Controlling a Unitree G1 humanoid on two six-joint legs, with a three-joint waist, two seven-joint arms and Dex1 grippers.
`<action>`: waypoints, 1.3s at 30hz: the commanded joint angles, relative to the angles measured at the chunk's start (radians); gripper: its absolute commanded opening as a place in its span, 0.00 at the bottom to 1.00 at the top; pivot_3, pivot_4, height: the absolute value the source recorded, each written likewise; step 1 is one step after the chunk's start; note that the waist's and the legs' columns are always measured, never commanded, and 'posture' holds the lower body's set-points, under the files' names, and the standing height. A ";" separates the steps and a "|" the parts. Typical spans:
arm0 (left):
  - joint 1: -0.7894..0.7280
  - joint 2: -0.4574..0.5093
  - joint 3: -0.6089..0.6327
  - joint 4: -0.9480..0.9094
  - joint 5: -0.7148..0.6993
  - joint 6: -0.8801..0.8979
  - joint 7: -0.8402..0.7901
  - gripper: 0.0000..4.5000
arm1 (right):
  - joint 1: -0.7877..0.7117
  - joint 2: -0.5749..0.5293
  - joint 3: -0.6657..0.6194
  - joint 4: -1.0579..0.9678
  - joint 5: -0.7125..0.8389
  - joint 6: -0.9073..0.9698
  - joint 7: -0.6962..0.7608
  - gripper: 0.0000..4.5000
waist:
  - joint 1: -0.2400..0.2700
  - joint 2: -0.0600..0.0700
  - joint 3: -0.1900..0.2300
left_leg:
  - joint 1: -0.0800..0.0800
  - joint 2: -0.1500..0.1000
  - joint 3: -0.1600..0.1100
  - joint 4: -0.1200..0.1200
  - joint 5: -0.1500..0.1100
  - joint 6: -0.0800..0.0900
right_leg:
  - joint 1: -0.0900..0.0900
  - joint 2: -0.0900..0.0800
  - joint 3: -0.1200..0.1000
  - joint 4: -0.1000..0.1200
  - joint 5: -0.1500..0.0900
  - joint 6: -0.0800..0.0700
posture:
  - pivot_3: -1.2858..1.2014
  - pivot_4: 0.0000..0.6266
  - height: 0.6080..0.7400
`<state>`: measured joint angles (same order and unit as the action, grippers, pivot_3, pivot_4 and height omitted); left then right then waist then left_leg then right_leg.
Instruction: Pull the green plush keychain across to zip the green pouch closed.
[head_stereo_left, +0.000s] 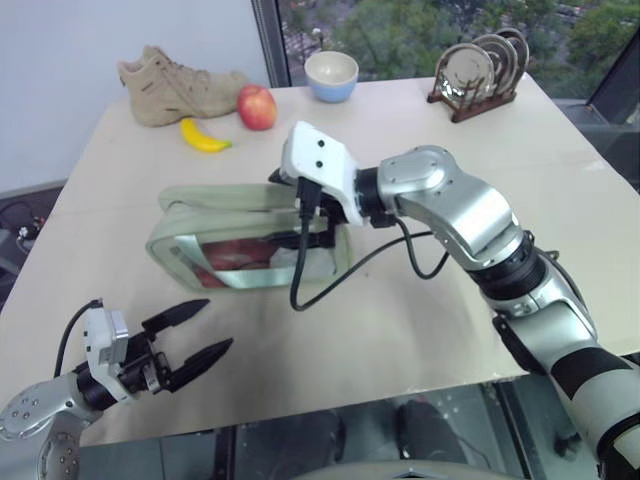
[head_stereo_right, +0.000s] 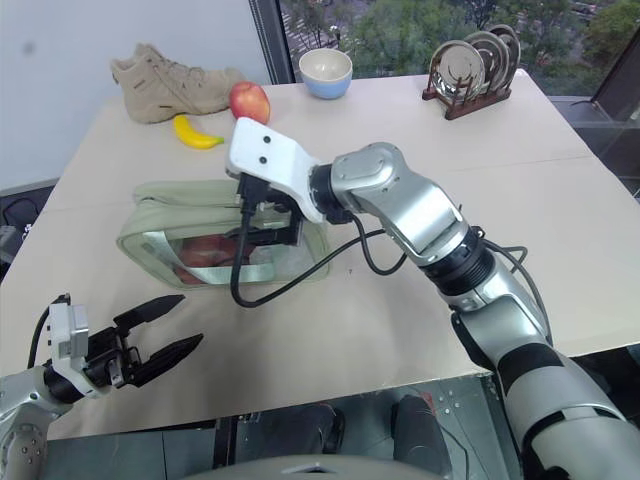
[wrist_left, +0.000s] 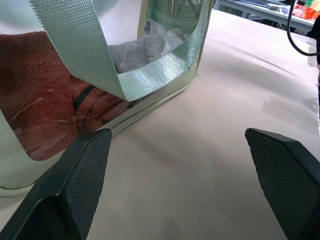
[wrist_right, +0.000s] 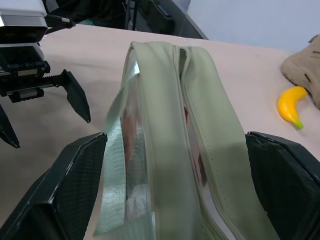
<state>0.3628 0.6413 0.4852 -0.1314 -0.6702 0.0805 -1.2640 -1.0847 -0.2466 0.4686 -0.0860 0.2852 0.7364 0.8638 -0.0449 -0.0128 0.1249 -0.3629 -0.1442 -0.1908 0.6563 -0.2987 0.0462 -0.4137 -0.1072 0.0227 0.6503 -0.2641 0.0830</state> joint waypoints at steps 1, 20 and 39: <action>0.005 0.011 0.024 -0.018 -0.010 -0.016 -0.008 1.00 | -0.001 0.007 0.002 -0.024 -0.015 -0.018 0.014 1.00 | 0.000 0.000 0.000 | 0.000 0.000 0.000 0.000 0.000 0.000 | 0.000 0.000 0.000 0.000 0.000 0.000 | 0.52 0.24 1.00; 0.031 -0.011 0.015 -0.031 -0.005 -0.036 0.008 1.00 | 0.021 0.018 0.017 0.060 -0.114 -0.071 0.052 0.01 | 0.001 0.003 0.002 | 0.001 0.000 0.002 0.000 0.000 0.000 | 0.000 0.000 0.001 0.002 0.000 0.000 | 0.52 0.24 1.00; -0.068 -0.030 -0.053 -0.011 0.004 -0.019 0.057 1.00 | 0.147 -0.378 -0.302 -0.030 -0.029 -0.337 0.247 0.01 | 0.006 0.002 0.001 | -0.001 0.001 0.001 -0.002 0.000 0.000 | 0.000 -0.002 0.000 -0.003 0.000 0.000 | 0.52 0.24 1.00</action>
<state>0.3040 0.6153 0.4324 -0.1352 -0.6591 0.0594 -1.2206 -0.9359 -0.5982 0.2310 -0.1002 0.2566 0.4862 1.0947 -0.0390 -0.0107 0.1263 -0.3638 -0.1430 -0.1899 0.6548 -0.2988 0.0461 -0.4135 -0.1093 0.0227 0.6477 -0.2641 0.0830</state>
